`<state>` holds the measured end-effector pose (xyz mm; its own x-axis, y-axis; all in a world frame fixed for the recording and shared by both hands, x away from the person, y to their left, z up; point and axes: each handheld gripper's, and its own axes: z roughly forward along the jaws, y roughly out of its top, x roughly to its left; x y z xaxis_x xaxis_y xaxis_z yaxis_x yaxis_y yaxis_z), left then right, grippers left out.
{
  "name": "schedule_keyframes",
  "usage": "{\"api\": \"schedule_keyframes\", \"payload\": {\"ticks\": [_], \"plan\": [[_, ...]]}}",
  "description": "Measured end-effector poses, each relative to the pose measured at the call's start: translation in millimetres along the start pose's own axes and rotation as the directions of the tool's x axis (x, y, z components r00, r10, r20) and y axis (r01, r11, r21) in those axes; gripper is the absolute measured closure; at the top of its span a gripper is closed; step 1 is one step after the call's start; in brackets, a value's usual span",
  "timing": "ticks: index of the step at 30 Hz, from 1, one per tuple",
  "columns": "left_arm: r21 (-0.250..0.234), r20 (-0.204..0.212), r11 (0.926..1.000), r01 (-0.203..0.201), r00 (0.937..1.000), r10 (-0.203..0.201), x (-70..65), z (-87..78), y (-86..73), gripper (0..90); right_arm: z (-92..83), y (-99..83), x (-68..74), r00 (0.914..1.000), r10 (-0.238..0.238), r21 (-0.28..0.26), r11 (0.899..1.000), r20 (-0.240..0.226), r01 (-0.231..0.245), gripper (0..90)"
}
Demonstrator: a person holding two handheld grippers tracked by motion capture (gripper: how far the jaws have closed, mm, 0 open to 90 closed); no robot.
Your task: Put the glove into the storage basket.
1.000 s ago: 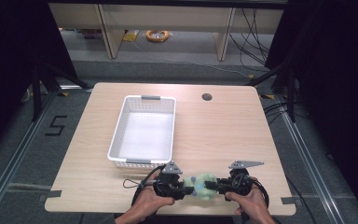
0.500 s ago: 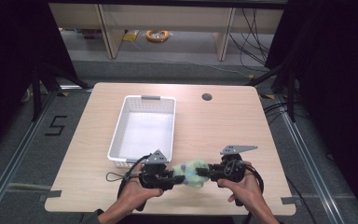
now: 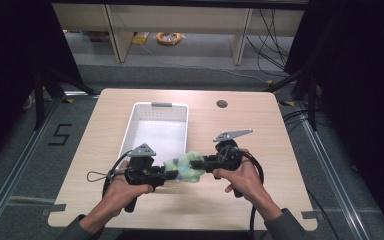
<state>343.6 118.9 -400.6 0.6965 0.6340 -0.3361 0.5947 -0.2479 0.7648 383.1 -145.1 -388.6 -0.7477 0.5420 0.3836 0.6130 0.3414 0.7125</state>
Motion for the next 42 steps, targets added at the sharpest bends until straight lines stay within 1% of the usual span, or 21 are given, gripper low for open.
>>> {"api": "schedule_keyframes", "payload": {"ticks": [1,2,10,13,14,18,19,20,22,23,24,26,27,31,32,33,34,37,38,41,42], "plan": [[-0.005,-0.01,1.0,0.005,0.9999,-0.006,3.8,-1.9,1.1,72.3,1.8,2.9,1.9,0.9998,0.019,0.009,1.0,-0.005,-0.019,71.7],[0.0,-0.006,0.9999,0.015,0.9999,-0.015,7.6,-3.7,2.3,72.3,6.3,7.7,0.5,1.0,-0.002,0.01,1.0,-0.004,0.002,71.7],[0.006,-0.03,0.9981,0.061,0.9977,-0.061,33.2,-11.6,5.0,72.3,30.3,31.5,-1.0,1.0,-0.003,0.044,0.999,-0.009,0.004,71.7],[0.021,-0.034,0.9971,0.074,0.9967,-0.073,44.7,-16.2,7.8,72.3,40.4,40.7,-1.3,1.0,0.0,0.052,0.999,-0.01,0.001,71.7],[0.018,-0.042,0.9966,0.08,0.996,-0.079,46.9,-16.9,8.1,72.2,43.6,43.1,-0.9,0.9998,0.015,0.06,0.998,-0.009,-0.014,71.7],[0.041,-0.059,0.9947,0.094,0.994,-0.091,61.2,-18.7,9.5,72.3,58.9,52.1,-4.3,0.9999,0.015,0.072,0.997,-0.006,-0.015,71.6],[0.047,-0.067,0.9937,0.101,0.993,-0.098,66.0,-18.7,9.7,72.3,61.5,53.3,-4.1,0.9996,0.029,0.081,0.996,-0.006,-0.029,71.6],[0.044,-0.067,0.9925,0.114,0.9916,-0.111,68.5,-18.1,9.7,72.3,66.7,55.0,-6.0,0.9996,0.03,0.083,0.996,0.001,-0.03,71.7],[0.065,-0.055,0.9899,0.126,0.991,-0.122,78.4,-17.7,9.6,72.3,74.0,56.9,-7.4,0.9989,0.046,0.089,0.995,0.003,-0.047,71.6],[0.067,-0.061,0.9891,0.131,0.99,-0.127,82.3,-17.1,9.1,72.3,79.6,58.0,-9.7,0.9992,0.04,0.092,0.995,0.001,-0.039,71.6],[0.069,-0.061,0.9869,0.145,0.9881,-0.141,86.0,-16.2,8.5,72.2,82.8,58.8,-10.0,0.9983,0.057,0.098,0.993,0.01,-0.058,71.6],[0.078,-0.066,0.984,0.16,0.9857,-0.155,91.7,-14.7,7.1,72.3,90.1,60.2,-12.9,0.9979,0.063,0.104,0.992,0.016,-0.064,71.6],[0.085,-0.07,0.9838,0.157,0.9859,-0.152,95.7,-13.6,6.2,72.3,93.0,60.6,-13.2,0.9969,0.077,0.109,0.991,0.016,-0.078,71.6],[0.094,-0.095,0.9814,0.167,0.9828,-0.158,102.1,-9.6,3.2,72.2,107.7,61.3,-20.7,0.9967,0.078,0.126,0.989,0.023,-0.08,71.6],[0.096,-0.099,0.9809,0.169,0.9821,-0.16,104.0,-8.5,2.5,72.2,110.3,61.3,-21.0,0.9941,0.104,0.137,0.985,0.029,-0.107,71.6],[0.1,-0.104,0.9792,0.177,0.9806,-0.166,105.6,-7.3,1.9,72.2,113.4,61.0,-23.0,0.9945,0.101,0.136,0.985,0.028,-0.104,71.6],[0.111,-0.105,0.9781,0.176,0.9808,-0.165,108.2,-6.3,1.0,72.2,115.2,61.0,-23.1,0.9911,0.127,0.154,0.979,0.041,-0.131,71.6],[0.127,-0.111,0.9736,0.19,0.978,-0.177,112.7,-3.3,-1.5,72.0,122.0,59.9,-25.4,0.9932,0.108,0.153,0.982,0.044,-0.114,71.6],[0.131,-0.114,0.9729,0.191,0.9777,-0.177,113.4,-2.6,-2.0,72.0,123.7,59.7,-24.6,0.9916,0.119,0.161,0.979,0.05,-0.126,71.6],[0.129,-0.126,0.9721,0.196,0.9756,-0.18,114.2,0.0,-3.6,71.8,127.5,59.6,-26.2,0.9933,0.104,0.167,0.98,0.05,-0.111,71.6],[0.137,-0.121,0.9704,0.199,0.9756,-0.183,114.8,0.1,-3.8,71.5,129.2,59.3,-26.9,0.992,0.11,0.178,0.977,0.061,-0.12,71.6]]}}
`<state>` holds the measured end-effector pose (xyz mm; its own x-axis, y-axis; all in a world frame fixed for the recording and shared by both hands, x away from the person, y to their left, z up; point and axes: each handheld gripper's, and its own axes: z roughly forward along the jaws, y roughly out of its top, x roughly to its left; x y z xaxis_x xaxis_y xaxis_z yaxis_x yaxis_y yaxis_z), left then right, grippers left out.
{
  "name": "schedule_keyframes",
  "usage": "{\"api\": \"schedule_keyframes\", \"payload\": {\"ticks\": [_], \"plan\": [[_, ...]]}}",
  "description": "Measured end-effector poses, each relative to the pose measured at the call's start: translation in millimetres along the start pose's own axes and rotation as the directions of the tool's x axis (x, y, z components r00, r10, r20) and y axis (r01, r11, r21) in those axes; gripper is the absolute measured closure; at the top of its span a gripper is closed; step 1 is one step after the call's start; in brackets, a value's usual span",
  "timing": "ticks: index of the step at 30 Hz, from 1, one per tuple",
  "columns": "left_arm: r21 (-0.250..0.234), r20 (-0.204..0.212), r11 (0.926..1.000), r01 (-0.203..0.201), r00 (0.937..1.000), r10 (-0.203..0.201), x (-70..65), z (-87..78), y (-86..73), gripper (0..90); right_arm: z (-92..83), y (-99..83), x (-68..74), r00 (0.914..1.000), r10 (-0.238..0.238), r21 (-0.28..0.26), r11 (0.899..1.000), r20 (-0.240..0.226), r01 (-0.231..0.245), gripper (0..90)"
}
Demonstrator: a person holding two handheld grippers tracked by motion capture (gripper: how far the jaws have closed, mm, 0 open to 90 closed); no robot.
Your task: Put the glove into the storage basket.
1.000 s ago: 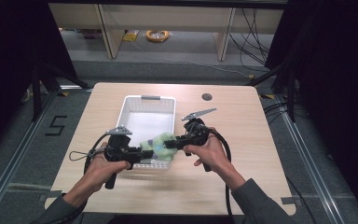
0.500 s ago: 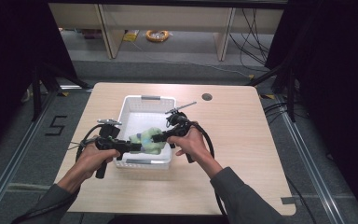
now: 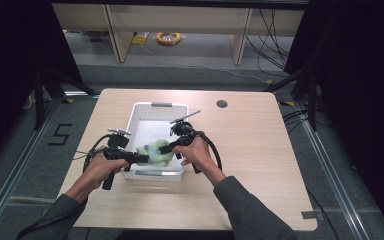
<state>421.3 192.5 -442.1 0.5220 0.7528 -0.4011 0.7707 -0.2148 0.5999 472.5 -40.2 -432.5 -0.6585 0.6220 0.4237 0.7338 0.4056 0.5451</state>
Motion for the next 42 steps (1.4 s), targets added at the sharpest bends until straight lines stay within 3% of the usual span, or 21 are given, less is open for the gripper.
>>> {"api": "schedule_keyframes", "payload": {"ticks": [5,7,9,14,15,20,22,25,26,28,31,33,36,40,42], "plan": [[0.031,-0.028,0.9994,-0.011,0.9995,0.012,1.4,3.2,-0.2,70.3,7.8,-0.2,-2.4,1.0,-0.008,0.018,1.0,0.003,0.008,71.5],[0.043,-0.036,0.9991,-0.002,0.9993,0.003,2.0,5.9,-0.4,69.8,10.0,-0.2,-1.8,0.9999,0.013,0.034,0.999,0.006,-0.013,71.6],[0.075,-0.05,0.9968,-0.025,0.9984,0.029,4.0,6.4,-0.2,69.4,13.3,0.0,-3.2,0.9999,0.01,0.041,0.999,0.012,-0.011,71.6],[0.074,-0.065,0.9972,-0.007,0.9978,0.012,3.4,11.4,-0.8,67.9,20.5,0.5,-5.6,0.9995,0.022,0.059,0.998,0.021,-0.023,71.6],[0.087,-0.064,0.996,-0.02,0.9976,0.026,5.0,11.2,-0.5,66.7,21.5,0.8,-6.7,0.9995,0.017,0.063,0.998,0.028,-0.019,71.6],[0.047,-0.077,0.9989,0.007,0.997,-0.004,3.9,10.3,1.5,59.0,23.5,5.1,-7.6,0.9993,0.009,0.1,0.995,0.037,-0.012,71.5],[0.051,-0.092,0.9986,-0.013,0.9956,0.018,3.7,7.0,2.6,57.4,24.1,6.0,-6.4,0.9976,-0.004,0.106,0.994,0.069,-0.003,71.4],[0.022,-0.094,0.9997,-0.01,0.9955,0.012,0.9,4.4,4.1,53.4,24.2,6.7,-4.6,0.998,0.023,0.136,0.99,0.059,-0.031,71.3],[0.026,-0.094,0.9995,-0.017,0.9954,0.019,1.2,2.5,4.6,52.2,25.3,7.2,-5.6,0.9972,-0.013,0.129,0.992,0.073,0.003,71.1],[0.003,-0.123,0.9999,-0.016,0.9923,0.016,-1.1,-1.4,5.6,49.3,25.6,7.6,-4.7,0.9957,-0.006,0.129,0.992,0.092,-0.006,70.8],[-0.035,-0.123,0.9992,-0.019,0.9923,0.014,-3.0,-5.9,6.9,48.3,26.6,7.7,-3.5,0.9944,-0.006,0.138,0.99,0.106,-0.008,69.3],[-0.034,-0.117,0.9991,-0.026,0.9929,0.022,-4.5,-7.4,7.4,47.5,26.4,8.6,-4.3,0.9935,-0.025,0.141,0.99,0.111,0.009,67.3],[-0.046,-0.114,0.9987,-0.025,0.9933,0.019,-8.0,-9.1,7.3,47.5,25.5,9.2,-2.1,0.9915,-0.009,0.153,0.988,0.13,-0.011,64.2],[-0.039,-0.105,0.9988,-0.031,0.9942,0.027,-10.5,-8.9,6.1,46.7,24.3,9.9,-1.1,0.9883,-0.041,0.154,0.988,0.147,0.018,60.2],[-0.03,-0.105,0.9988,-0.039,0.9938,0.036,-10.3,-8.1,5.8,46.3,23.4,11.2,-1.3,0.9822,-0.064,0.162,0.986,0.176,0.036,55.8]]}}
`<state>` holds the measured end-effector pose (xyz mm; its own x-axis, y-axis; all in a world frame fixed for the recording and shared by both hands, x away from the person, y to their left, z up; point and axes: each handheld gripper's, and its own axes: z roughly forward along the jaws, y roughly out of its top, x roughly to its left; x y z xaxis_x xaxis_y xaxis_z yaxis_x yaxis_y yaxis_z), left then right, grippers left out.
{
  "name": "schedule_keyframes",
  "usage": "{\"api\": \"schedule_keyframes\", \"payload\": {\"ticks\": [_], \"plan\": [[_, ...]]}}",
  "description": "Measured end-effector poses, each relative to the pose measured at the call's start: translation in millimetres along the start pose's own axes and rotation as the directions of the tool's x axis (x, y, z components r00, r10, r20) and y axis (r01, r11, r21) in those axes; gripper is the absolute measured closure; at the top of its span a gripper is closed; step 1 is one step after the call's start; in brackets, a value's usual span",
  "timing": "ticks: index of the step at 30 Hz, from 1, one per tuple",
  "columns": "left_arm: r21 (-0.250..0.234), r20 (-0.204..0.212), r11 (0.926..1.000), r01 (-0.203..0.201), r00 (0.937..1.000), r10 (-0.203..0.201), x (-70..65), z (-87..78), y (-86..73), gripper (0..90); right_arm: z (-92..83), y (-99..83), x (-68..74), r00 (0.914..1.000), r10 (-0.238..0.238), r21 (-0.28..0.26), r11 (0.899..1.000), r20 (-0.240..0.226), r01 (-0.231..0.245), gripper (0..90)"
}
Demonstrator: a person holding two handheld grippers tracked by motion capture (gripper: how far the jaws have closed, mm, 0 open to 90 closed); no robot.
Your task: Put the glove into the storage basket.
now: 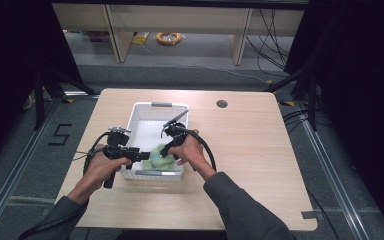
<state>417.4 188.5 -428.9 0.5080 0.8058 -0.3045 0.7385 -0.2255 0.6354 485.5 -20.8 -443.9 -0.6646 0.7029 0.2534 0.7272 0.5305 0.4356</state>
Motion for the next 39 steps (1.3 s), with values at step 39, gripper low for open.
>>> {"api": "schedule_keyframes", "payload": {"ticks": [39], "plan": [[-0.101,0.091,0.9948,-0.013,0.9956,0.022,-33.3,-10.8,-10.7,32.3,-97.1,-47.3,-10.5,0.9942,-0.092,-0.239,0.968,-0.055,0.077,37.2]]}}
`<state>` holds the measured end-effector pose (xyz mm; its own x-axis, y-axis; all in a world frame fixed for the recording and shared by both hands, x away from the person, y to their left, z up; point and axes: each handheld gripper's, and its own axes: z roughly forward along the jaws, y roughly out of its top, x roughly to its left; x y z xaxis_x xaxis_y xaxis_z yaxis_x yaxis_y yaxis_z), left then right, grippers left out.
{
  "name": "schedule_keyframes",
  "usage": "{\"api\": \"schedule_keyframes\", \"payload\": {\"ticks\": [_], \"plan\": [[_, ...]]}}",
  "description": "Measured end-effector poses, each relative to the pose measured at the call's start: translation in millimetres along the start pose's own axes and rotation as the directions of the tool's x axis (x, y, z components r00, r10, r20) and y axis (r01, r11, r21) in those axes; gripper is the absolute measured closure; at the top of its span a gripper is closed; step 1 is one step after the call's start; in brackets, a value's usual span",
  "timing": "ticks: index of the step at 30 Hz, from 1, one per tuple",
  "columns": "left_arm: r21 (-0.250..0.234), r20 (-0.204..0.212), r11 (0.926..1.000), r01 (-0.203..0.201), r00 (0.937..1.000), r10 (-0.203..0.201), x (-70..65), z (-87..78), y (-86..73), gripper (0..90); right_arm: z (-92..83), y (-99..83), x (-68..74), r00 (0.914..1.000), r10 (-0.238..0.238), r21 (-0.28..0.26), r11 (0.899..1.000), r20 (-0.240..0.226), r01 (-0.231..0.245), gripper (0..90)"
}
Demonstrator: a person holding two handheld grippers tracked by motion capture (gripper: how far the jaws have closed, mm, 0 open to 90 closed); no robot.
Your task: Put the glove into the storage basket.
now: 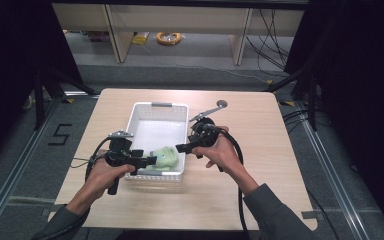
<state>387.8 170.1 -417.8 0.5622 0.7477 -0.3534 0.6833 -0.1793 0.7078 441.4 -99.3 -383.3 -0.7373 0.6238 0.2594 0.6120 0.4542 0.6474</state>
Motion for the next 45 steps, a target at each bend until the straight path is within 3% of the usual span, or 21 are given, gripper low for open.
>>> {"api": "schedule_keyframes", "payload": {"ticks": [5,7,8,13,20,22,27,28,36,37,39,45], "plan": [[-0.014,0.038,0.9998,-0.012,0.9992,0.013,-15.2,0.1,-5.4,30.3,-13.9,-15.0,-3.9,0.9999,-0.009,-0.036,0.999,-0.011,0.009,35.8],[-0.013,0.055,0.9997,-0.022,0.9983,0.023,-20.3,-0.3,-6.9,28.5,-19.3,-21.0,-2.4,0.9992,0.021,-0.04,0.999,-0.033,-0.023,34.7],[-0.014,0.065,0.9996,-0.025,0.9975,0.026,-23.2,0.0,-8.1,27.5,-20.8,-23.0,-5.2,0.9996,-0.002,-0.058,0.998,-0.028,0.001,34.1],[-0.031,0.093,0.999,-0.031,0.995,0.034,-32.4,1.1,-13.4,19.3,-33.7,-36.9,-8.9,0.9991,0.022,-0.094,0.995,-0.036,-0.026,30.3],[-0.05,0.126,0.9953,-0.083,0.988,0.088,-44.3,3.0,-22.3,15.7,-48.0,-57.1,-16.7,0.999,0.037,-0.147,0.988,-0.026,-0.04,25.9],[-0.056,0.118,0.9938,-0.096,0.9878,0.102,-48.4,3.5,-24.7,15.7,-51.4,-64.1,-16.1,0.9979,0.058,-0.161,0.985,-0.029,-0.062,25.9],[-0.067,0.13,0.9899,-0.125,0.9826,0.133,-55.9,5.3,-30.4,15.7,-57.2,-79.6,-18.1,0.9993,0.038,-0.187,0.982,-0.007,-0.038,25.8],[-0.063,0.129,0.9902,-0.125,0.9828,0.132,-57.4,5.4,-31.4,15.8,-58.7,-82.7,-16.3,0.998,0.061,-0.185,0.981,-0.015,-0.063,25.8],[-0.061,0.139,0.9887,-0.137,0.9797,0.144,-65.2,11.1,-42.7,15.8,-65.3,-98.6,-16.0,0.9996,0.024,-0.221,0.975,-0.012,-0.027,25.5],[-0.055,0.145,0.9882,-0.143,0.978,0.149,-64.6,11.3,-43.6,15.8,-66.5,-101.6,-13.3,0.9983,0.056,-0.219,0.974,-0.02,-0.059,25.4],[-0.054,0.147,0.9887,-0.14,0.9782,0.146,-64.5,12.3,-47.2,15.8,-65.0,-108.0,-15.3,0.9997,0.022,-0.233,0.972,-0.008,-0.023,25.2],[-0.059,0.141,0.9875,-0.146,0.9781,0.153,-64.1,13.6,-56.4,15.8,-61.7,-125.5,-14.0,0.9995,0.026,-0.209,0.978,-0.017,-0.029,23.3]]}}
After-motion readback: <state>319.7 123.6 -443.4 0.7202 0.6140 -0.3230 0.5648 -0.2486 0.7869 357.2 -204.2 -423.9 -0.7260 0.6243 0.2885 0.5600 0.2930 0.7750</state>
